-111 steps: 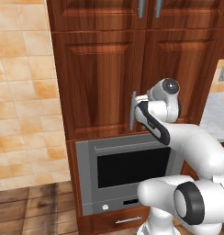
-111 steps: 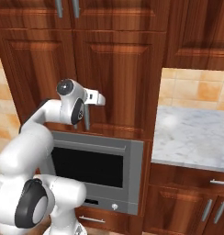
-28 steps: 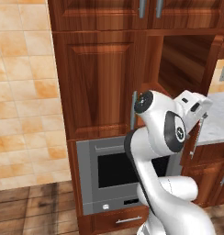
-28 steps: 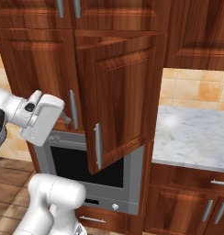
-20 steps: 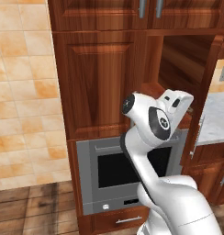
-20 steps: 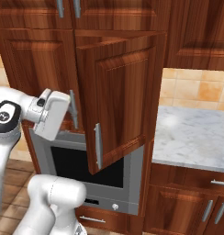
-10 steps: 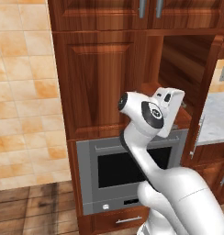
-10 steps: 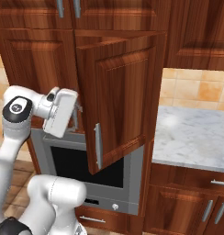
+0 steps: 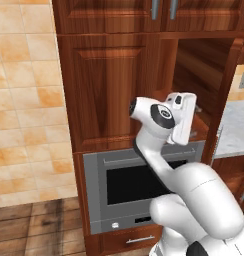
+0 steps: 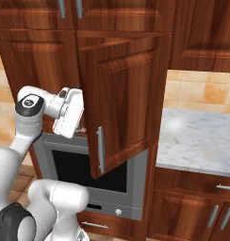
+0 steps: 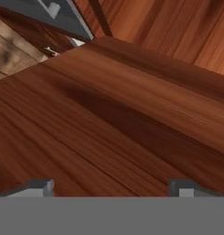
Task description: Open the cabinet and setup a tea strainer by placing it in the bowl upright.
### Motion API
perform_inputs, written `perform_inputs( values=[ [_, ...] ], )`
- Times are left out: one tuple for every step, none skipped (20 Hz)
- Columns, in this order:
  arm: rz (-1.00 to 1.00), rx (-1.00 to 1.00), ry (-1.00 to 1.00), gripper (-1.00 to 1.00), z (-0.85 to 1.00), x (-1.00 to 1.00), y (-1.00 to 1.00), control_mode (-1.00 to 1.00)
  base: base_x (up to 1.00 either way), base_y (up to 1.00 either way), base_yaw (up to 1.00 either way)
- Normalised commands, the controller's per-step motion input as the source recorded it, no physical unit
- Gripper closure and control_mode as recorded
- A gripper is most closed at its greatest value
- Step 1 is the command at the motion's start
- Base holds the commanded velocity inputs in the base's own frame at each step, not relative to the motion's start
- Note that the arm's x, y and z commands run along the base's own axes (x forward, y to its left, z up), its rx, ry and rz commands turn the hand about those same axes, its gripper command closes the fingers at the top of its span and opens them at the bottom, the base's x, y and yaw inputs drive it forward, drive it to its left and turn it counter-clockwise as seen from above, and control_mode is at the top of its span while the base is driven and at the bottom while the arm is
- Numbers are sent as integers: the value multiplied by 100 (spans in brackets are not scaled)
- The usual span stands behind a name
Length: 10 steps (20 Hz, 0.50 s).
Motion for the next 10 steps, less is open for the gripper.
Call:
perform_inputs(
  values=[
    [-1,-9,27,-100,0,17,-10,-100,0,0,0],
    [-3,-9,28,-100,0,14,-16,-100,0,0,0],
    [-6,-9,29,-100,0,1,-29,-100,0,0,0],
    [-11,-10,33,-100,0,0,-40,-100,0,0,0],
    [-14,-8,36,-100,0,0,-54,-100,0,0,0],
    [-17,-6,36,-100,0,0,-65,-100,0,0,0],
    [-18,-4,35,-100,0,0,-70,-100,0,0,0],
    [-21,-2,33,-100,0,-4,-78,-100,0,0,0],
    [-23,0,33,-100,0,-10,-81,-100,0,0,0],
    [-23,0,30,-100,0,-20,-85,-100,0,0,0]
  ],
)
